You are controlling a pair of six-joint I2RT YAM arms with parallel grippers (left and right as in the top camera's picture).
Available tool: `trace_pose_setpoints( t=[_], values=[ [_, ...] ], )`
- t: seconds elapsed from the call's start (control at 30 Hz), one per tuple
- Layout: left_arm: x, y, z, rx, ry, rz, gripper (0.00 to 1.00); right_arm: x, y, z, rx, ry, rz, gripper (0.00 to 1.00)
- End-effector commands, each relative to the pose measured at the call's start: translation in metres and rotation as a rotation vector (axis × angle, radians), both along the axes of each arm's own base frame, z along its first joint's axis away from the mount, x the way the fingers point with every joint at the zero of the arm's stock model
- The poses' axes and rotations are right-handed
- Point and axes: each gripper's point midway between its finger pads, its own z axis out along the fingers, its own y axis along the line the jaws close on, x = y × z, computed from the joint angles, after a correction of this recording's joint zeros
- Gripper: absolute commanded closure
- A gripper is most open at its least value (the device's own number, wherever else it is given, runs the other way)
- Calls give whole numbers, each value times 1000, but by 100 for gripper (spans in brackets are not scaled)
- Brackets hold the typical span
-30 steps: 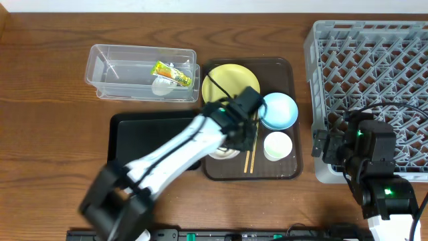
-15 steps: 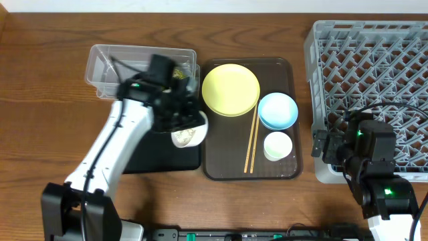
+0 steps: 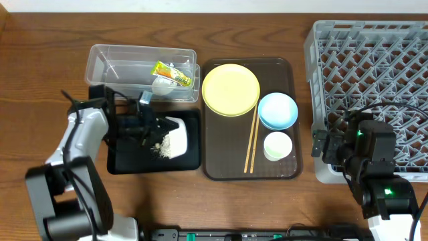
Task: Sort waste into correct bins and load items into the dishwasher rack
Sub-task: 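Tip the pink bowl over the black tray to dump the rice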
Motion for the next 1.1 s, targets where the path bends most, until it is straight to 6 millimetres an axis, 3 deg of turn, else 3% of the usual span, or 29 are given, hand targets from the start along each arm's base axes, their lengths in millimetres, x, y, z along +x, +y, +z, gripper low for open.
trace_pose_setpoints(
  t=[0.0, 0.23, 0.47, 0.8, 1.07],
  values=[
    [8, -1, 17, -184, -10, 42, 94, 3, 3, 9, 9, -23, 2, 1],
    [16, 0, 20, -331, 56, 82, 94, 3, 3, 9, 9, -23, 2, 1],
    [16, 0, 20, -366, 229, 119, 94, 3, 3, 9, 9, -23, 2, 1],
    [16, 1, 20, -440, 619, 202, 94, 3, 3, 9, 9, -22, 3, 1],
    [18, 6, 20, -459, 687, 234, 94, 3, 3, 9, 9, -22, 2, 1]
  ],
)
